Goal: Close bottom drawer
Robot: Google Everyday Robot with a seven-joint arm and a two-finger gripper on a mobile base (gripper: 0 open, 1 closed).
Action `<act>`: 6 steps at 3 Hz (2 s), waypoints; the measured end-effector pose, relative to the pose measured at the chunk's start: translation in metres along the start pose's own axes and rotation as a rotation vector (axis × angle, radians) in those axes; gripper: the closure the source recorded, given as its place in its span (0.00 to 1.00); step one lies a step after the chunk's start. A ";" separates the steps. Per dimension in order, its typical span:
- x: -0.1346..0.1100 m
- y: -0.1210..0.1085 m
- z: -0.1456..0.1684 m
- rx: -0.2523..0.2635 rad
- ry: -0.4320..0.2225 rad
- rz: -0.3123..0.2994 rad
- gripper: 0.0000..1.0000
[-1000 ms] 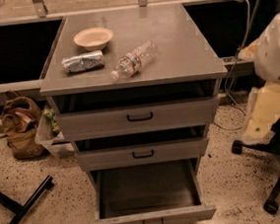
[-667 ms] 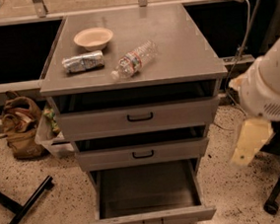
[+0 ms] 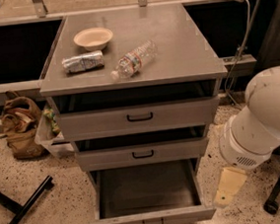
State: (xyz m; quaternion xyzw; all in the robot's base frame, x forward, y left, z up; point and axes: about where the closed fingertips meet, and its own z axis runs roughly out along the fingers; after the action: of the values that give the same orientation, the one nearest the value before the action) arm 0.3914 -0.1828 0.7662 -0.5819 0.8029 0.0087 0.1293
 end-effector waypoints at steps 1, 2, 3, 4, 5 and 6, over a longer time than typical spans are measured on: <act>-0.001 0.006 0.008 0.012 -0.006 0.006 0.00; -0.003 0.040 0.065 -0.054 -0.050 0.029 0.00; 0.000 0.091 0.155 -0.164 -0.084 0.060 0.00; -0.013 0.115 0.229 -0.220 -0.126 0.080 0.00; -0.046 0.127 0.311 -0.206 -0.120 0.018 0.00; -0.046 0.127 0.311 -0.206 -0.120 0.018 0.00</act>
Offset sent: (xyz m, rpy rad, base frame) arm -0.0563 0.0660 -0.2058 0.1814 0.0796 -0.0162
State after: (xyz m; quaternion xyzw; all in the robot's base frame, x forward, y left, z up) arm 0.3470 -0.0478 0.4577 -0.5834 0.7937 0.1270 0.1167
